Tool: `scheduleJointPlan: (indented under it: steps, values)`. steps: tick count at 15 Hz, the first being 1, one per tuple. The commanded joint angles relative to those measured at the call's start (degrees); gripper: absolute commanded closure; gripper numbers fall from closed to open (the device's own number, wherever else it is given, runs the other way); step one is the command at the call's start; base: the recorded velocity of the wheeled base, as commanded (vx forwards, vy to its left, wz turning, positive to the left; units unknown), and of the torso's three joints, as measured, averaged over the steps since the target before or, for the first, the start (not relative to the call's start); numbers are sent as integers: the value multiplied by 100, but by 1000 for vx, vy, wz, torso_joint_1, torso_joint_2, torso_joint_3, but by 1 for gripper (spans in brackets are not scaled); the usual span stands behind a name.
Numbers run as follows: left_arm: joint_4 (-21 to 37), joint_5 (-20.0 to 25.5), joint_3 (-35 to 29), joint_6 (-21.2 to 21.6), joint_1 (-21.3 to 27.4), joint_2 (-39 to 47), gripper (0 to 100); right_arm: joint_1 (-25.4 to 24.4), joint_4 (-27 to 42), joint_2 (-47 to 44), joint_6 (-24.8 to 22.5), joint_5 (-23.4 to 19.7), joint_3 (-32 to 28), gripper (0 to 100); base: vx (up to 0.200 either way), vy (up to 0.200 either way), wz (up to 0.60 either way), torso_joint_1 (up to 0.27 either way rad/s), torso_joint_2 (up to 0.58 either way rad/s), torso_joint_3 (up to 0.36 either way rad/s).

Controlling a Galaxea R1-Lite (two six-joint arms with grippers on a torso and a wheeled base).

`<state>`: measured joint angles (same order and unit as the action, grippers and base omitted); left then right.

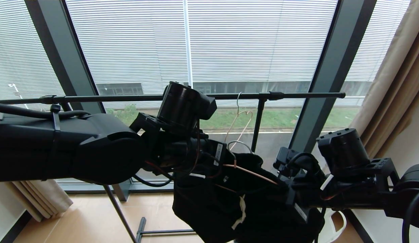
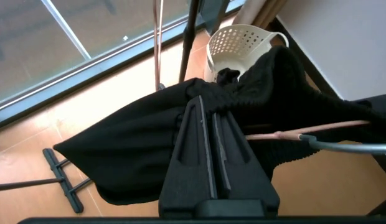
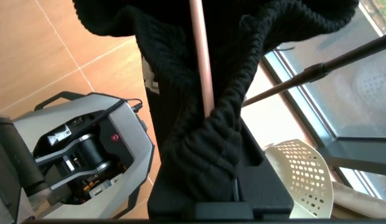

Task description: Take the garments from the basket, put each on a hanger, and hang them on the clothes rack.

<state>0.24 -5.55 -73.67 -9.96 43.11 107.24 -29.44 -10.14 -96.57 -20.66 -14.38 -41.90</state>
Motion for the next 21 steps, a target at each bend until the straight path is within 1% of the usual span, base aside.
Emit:
scheduleJointPlan:
  steps: [1, 3, 5, 6, 8, 9, 10, 12, 15, 19, 21]
  values:
    - [2, -8, 151, 20, 31, -160, 100, 26, -14, 16, 124, -3, -46, 100, 0, 0, 0, 0, 0, 0]
    - [2, 1, 265, 38, 49, -283, 100, 158, -32, -11, 150, -20, -82, 100, 0, 0, 0, 0, 0, 0]
    - [-7, 1, 353, 56, 49, -406, 100, 175, -207, -37, 177, -20, -64, 100, 0, 0, 0, 0, 0, 0]
    - [-7, 10, 450, 99, 49, -502, 100, 211, -366, -46, 361, -20, -55, 100, 0, 0, 0, 0, 0, 0]
    - [-33, 19, 652, 346, 49, -599, 100, 219, -497, -63, 519, -73, -55, 100, 0, 0, 0, 0, 0, 0]
    - [-42, 19, 687, 398, 49, -608, 100, 219, -533, -81, 546, -126, -55, 100, 0, 0, 0, 0, 0, 0]
    - [-51, 19, 757, 451, 58, -652, 100, 334, -700, -169, 634, -205, -55, 100, 0, 0, 0, 0, 0, 0]
    - [-42, 27, 766, 451, 137, -696, 100, 342, -849, -195, 722, -214, -55, 100, 0, 0, 0, 0, 0, 0]
    - [-51, 27, 880, 521, 198, -678, 100, 342, -1139, -195, 1117, -372, -46, 100, 0, 0, 0, 0, 0, 0]
    - [-51, 27, 889, 513, 260, -599, 100, 342, -1403, -178, 1214, -460, 50, 100, 0, 0, 0, 0, 0, 0]
    - [-51, 19, 880, 513, 260, -485, 100, 342, -1702, -142, 1214, -671, 217, 100, 0, 0, 0, 0, 0, 0]
